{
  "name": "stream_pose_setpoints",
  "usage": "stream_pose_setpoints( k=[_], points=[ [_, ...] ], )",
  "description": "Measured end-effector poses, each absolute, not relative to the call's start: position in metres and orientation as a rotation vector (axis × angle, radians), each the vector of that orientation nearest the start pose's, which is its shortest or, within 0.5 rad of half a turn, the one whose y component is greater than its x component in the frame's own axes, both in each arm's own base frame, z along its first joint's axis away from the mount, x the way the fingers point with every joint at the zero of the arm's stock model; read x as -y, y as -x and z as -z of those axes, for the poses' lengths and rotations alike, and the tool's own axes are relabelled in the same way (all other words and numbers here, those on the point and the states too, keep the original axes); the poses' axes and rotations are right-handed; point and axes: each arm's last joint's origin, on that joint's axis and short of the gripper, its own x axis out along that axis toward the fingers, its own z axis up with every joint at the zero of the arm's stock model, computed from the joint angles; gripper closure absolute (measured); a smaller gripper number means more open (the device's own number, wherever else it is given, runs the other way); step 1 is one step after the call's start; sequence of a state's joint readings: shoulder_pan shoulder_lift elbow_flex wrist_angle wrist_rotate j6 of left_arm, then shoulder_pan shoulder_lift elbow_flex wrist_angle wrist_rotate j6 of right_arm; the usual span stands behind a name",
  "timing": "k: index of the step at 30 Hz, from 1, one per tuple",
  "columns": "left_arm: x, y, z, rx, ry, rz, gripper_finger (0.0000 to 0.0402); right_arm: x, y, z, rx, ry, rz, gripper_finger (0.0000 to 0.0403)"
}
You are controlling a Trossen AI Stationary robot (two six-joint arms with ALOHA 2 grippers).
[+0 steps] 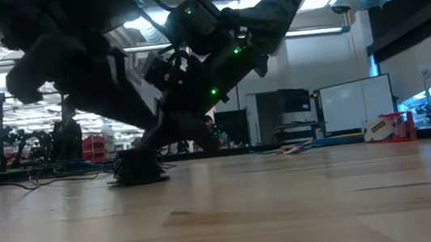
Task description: Coiling cords
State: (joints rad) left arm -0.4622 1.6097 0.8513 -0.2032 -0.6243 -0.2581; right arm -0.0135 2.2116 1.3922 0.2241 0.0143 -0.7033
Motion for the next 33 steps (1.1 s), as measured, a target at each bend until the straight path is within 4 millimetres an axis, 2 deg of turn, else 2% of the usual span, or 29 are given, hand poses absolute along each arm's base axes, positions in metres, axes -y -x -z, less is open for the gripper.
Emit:
stream_pose_setpoints(
  k=[6,9,11,15,19,23,27,33],
  points=[
    [0.113,-0.268,-0.189,-0.819,-0.281,-0.328,0.0286,0.007,-0.468,-0.122,-0.593,0.673,-0.185,0.0395],
    [0.105,-0.259,-0.190,-0.881,-0.315,-0.385,0.0286,0.007,-0.468,-0.122,-0.593,0.664,-0.182,0.0395],
    [0.099,-0.256,-0.187,-0.922,-0.336,-0.417,0.0286,0.007,-0.468,-0.122,-0.594,0.664,-0.182,0.0395],
    [0.091,-0.254,-0.168,-1.012,-0.441,-0.415,0.0286,0.008,-0.468,-0.122,-0.596,0.664,-0.181,0.0395],
    [0.091,-0.258,-0.159,-0.989,-0.569,-0.433,0.0286,0.007,-0.468,-0.122,-0.596,0.664,-0.182,0.0395],
    [0.094,-0.265,-0.156,-0.978,-0.718,-0.374,0.0286,0.007,-0.468,-0.122,-0.592,0.664,-0.181,0.0395],
    [0.090,-0.269,-0.148,-1.040,-0.867,-0.310,0.0286,0.007,-0.468,-0.122,-0.593,0.664,-0.183,0.0395],
    [0.086,-0.274,-0.135,-1.106,-0.986,-0.259,0.0286,0.007,-0.468,-0.121,-0.599,0.664,-0.185,0.0395]
  ],
)
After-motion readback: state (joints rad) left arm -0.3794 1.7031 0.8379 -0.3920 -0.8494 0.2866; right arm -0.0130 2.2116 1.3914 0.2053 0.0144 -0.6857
